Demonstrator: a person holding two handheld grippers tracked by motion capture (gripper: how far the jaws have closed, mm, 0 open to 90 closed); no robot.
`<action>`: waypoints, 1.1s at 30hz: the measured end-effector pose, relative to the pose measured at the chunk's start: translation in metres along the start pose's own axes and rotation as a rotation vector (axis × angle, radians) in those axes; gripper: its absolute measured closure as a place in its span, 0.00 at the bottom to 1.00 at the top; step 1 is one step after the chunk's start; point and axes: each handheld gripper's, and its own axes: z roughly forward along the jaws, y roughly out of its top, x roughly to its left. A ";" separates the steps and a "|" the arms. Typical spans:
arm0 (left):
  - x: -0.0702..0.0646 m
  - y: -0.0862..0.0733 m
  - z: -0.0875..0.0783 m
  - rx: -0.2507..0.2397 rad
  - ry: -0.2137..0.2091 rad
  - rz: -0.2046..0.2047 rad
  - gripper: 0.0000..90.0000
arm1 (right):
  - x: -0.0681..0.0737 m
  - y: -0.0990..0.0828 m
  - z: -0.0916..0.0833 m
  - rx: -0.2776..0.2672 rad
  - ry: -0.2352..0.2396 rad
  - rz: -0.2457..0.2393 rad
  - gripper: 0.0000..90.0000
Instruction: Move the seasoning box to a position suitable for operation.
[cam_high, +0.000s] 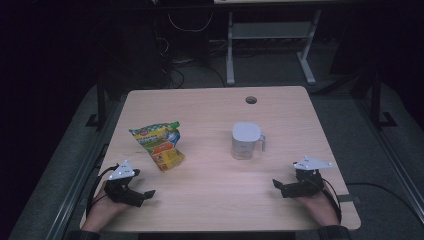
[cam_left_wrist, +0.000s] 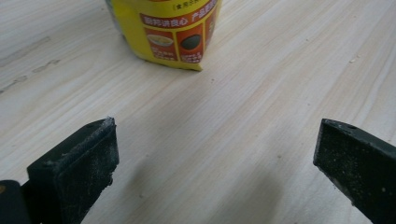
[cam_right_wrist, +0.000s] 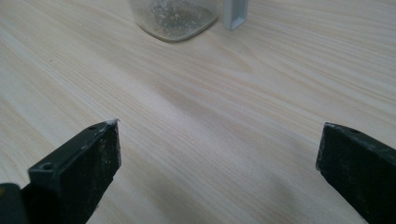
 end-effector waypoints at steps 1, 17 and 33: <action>0.000 0.000 0.000 0.000 0.000 0.000 0.00 | 0.000 0.000 0.000 -0.002 0.000 0.001 0.00; -0.002 0.000 -0.004 -0.010 -0.008 0.017 0.00 | -0.004 0.009 -0.003 -0.045 0.023 0.031 0.09; -0.006 0.002 -0.003 -0.023 -0.027 0.018 0.00 | -0.011 0.027 0.013 -0.073 0.053 0.033 0.15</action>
